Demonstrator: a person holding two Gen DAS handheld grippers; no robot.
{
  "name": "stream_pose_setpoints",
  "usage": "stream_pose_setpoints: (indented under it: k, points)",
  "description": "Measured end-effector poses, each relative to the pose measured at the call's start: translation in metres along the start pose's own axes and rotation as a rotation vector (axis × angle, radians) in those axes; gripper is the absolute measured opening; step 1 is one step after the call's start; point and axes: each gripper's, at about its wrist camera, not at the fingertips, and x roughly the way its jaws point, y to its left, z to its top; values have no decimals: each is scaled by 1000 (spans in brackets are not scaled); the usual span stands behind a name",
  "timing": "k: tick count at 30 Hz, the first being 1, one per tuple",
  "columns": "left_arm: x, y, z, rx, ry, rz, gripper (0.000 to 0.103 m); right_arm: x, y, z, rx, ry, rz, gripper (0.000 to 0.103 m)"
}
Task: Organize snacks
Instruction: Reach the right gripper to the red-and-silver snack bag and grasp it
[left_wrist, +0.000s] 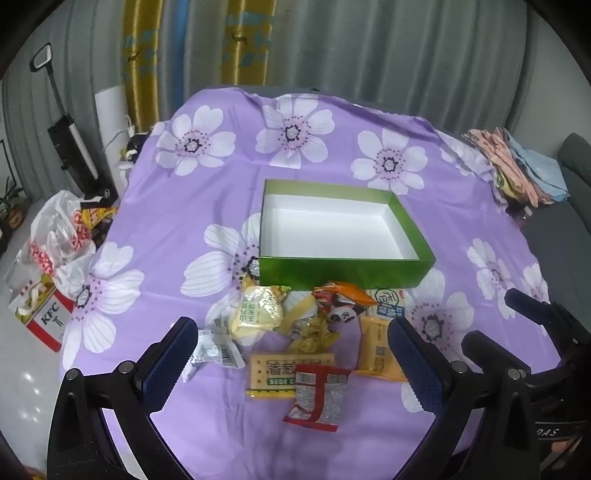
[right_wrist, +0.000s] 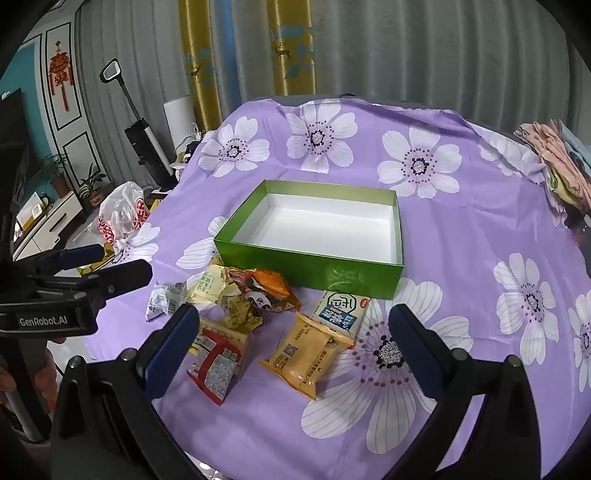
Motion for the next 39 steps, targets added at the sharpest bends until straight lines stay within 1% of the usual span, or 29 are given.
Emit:
stream_pose_setpoints:
  k: [3,7,11,15,16,17,20,23,25,27,29,32,34,39]
  points:
    - [4,0,-1,0,11,-5,102,3,-8,2,7,9,0,103]
    - [11,0,-4,-2,31,-8,102,8,-7,-6,11,24,0,103]
    - [18,3,-8,-6,46,-24,102,12,-8,-6,6,43,2,103]
    - [26,7,-14,-8,70,-41,102,20,-7,-15,6,68,13,103]
    - [29,8,-16,-10,79,-46,102,24,-7,-15,10,82,18,103]
    - [32,9,-18,-15,91,-54,102,26,-5,-17,19,117,27,103]
    - [40,12,-23,-29,117,-74,102,36,-5,-23,25,139,43,103]
    - [51,17,-29,-50,158,-106,102,45,0,-31,61,150,100,103]
    - [59,19,-32,-67,188,-125,102,55,1,-37,54,147,112,103]
    - [67,21,-37,-82,222,-146,102,64,5,-43,80,175,163,103]
    - [76,23,-43,-99,261,-161,102,73,8,-49,94,200,196,103]
    - [82,26,-51,-119,294,-179,102,84,15,-57,82,214,219,103]
    - [86,29,-54,-136,310,-192,102,91,16,-63,59,242,215,103]
    - [94,31,-60,-146,342,-211,102,105,27,-73,54,283,278,98]
